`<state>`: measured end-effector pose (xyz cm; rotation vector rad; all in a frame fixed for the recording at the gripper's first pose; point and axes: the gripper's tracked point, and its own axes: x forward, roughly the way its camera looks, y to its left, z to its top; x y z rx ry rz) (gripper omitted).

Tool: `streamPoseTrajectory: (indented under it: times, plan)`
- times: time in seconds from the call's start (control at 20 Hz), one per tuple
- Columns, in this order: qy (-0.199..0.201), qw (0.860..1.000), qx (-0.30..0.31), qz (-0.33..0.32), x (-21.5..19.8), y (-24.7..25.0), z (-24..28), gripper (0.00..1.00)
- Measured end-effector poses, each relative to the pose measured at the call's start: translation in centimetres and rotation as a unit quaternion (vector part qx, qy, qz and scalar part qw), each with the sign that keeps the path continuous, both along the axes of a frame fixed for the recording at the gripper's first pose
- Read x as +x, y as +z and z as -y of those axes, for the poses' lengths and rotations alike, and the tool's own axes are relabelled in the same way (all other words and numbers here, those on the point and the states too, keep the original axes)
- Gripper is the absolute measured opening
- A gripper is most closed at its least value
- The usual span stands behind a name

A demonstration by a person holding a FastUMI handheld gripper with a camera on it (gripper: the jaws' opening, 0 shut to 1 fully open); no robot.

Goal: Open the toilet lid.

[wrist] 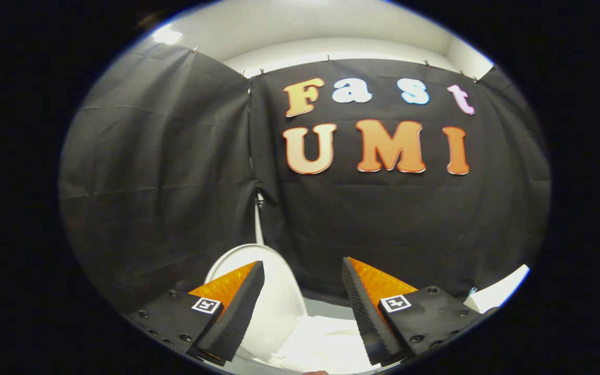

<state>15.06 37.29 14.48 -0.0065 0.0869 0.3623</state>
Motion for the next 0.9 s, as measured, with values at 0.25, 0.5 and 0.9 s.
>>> streamPoseTrajectory:
  times: [0.25, 0.5, 0.9]
  plan:
    - [-0.035, 0.999, -0.027, 0.031, -2.4, 0.7, 11.2, 0.96]
    - [-0.068, 0.997, -0.025, 0.025, -4.8, -1.2, 20.8, 0.96]
    - [-0.14, 0.989, -0.028, 0.022, -9.0, -6.8, 31.8, 0.96]
